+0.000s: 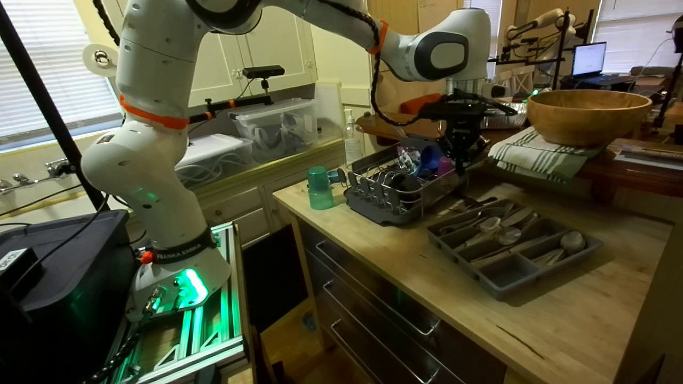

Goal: Move the fork to the left

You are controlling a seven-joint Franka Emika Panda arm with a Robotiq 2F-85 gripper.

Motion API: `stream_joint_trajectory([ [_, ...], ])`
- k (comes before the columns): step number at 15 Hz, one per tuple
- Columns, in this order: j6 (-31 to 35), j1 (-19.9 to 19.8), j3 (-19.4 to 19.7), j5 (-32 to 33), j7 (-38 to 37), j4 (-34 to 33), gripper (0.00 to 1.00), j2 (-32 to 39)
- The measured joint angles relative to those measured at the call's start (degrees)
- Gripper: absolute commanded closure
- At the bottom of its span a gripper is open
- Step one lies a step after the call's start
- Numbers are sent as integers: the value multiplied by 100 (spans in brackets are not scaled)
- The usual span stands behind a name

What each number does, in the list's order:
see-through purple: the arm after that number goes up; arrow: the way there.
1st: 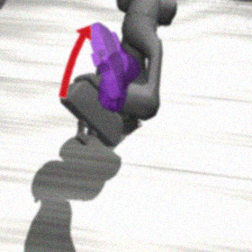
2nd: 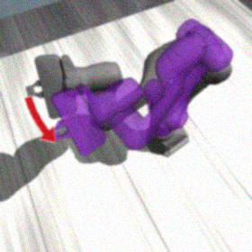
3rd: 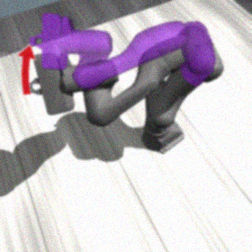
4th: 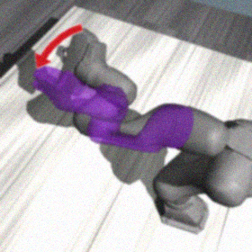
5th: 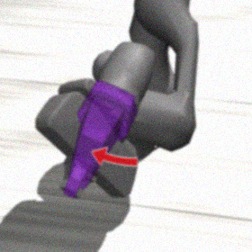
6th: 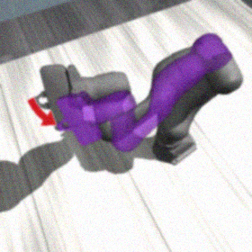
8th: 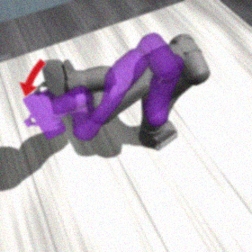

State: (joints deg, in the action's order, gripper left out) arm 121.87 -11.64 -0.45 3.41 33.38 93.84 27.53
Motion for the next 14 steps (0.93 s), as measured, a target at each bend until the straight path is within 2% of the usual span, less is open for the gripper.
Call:
stream_joint_trajectory([
  [4,968,-42,-386,-773,788,743,99,-455],
  [9,1863,-149,-704,-1898,2434,1421,99,-1100],
  [12,1983,-480,-1063,-2867,3672,1470,99,-1286],
  [14,1879,-519,-1067,-3458,4218,1380,96,-1282],
])
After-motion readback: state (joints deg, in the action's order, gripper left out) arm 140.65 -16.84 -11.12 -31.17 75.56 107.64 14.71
